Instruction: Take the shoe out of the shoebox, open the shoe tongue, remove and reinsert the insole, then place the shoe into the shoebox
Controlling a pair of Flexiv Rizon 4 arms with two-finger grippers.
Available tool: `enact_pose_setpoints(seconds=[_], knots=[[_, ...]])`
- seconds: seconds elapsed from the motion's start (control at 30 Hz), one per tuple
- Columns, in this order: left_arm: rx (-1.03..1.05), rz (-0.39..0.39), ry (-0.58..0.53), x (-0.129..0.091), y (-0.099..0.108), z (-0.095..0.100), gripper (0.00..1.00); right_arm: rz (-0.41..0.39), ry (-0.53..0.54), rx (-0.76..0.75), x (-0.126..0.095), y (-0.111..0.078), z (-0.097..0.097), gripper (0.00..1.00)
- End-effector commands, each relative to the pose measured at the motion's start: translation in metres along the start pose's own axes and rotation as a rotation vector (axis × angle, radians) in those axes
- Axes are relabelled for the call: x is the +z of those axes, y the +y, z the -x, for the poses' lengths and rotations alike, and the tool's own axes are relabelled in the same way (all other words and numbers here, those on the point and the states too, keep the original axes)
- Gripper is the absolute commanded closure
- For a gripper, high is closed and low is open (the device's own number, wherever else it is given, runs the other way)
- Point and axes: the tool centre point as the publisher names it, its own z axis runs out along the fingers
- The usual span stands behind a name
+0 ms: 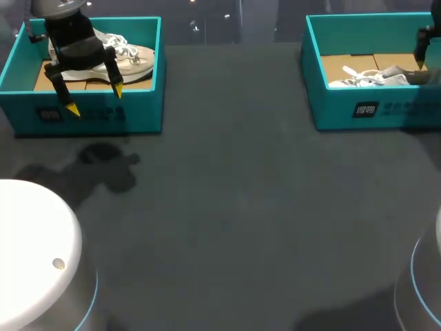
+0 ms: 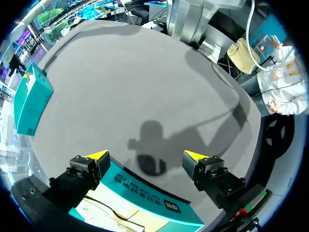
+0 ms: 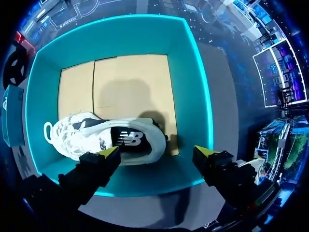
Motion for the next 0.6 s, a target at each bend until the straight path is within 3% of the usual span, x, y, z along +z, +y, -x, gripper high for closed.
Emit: enact_pose_setpoints(seconds=[0.03, 0.33, 0.6], knots=[[0.0, 0.003, -0.001, 0.0, 0.0, -0.001, 0.0, 0.034, 0.002, -0.005, -0.038, -0.018, -0.002, 0.0], [0.0, 0.003, -0.001, 0.0, 0.0, -0.001, 0.0, 0.052, 0.003, -0.021, -0.084, -0.037, -0.011, 0.0], [0.0, 0.003, -0.001, 0.0, 0.0, -0.001, 0.0, 0.03, 0.007, -0.056, -0.111, -0.049, -0.015, 0.0]])
